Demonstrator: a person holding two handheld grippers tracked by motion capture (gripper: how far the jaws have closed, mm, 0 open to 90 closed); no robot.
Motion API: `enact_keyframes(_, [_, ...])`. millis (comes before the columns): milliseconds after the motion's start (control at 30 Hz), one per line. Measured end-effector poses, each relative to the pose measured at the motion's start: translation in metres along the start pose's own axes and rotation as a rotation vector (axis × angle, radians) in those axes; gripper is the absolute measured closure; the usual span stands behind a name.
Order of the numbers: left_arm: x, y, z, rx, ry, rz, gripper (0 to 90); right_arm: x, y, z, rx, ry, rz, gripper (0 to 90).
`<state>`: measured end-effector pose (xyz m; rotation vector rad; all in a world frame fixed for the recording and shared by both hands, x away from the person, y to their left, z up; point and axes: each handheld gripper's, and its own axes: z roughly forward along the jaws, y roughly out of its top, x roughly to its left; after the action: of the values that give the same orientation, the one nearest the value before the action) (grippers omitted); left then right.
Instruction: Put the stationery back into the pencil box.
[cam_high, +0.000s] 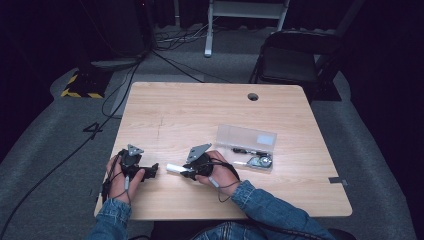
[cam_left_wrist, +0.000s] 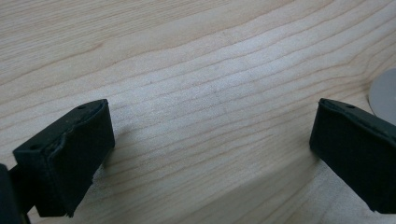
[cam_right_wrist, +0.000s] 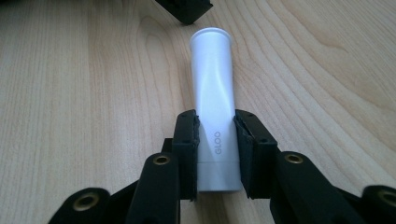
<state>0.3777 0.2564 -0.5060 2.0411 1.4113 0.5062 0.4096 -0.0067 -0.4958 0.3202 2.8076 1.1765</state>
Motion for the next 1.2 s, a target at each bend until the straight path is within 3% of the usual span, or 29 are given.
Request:
enact_keyframes(267, [0.0,0.0,0.0,0.001,0.0,-0.001,0.2,0.001,0.002,-0.006,-0.015,0.008,0.022,71.4])
enact_keyframes(500, [0.0,0.0,0.0,0.001,-0.001,-0.001,0.2,0.001,0.005,-0.016,-0.028,0.007,0.012,71.4])
enact_keyframes(1200, [0.0,0.0,0.0,0.0,-0.001,0.0,0.2,0.003,0.01,-0.068,-0.094,0.025,0.021,71.4])
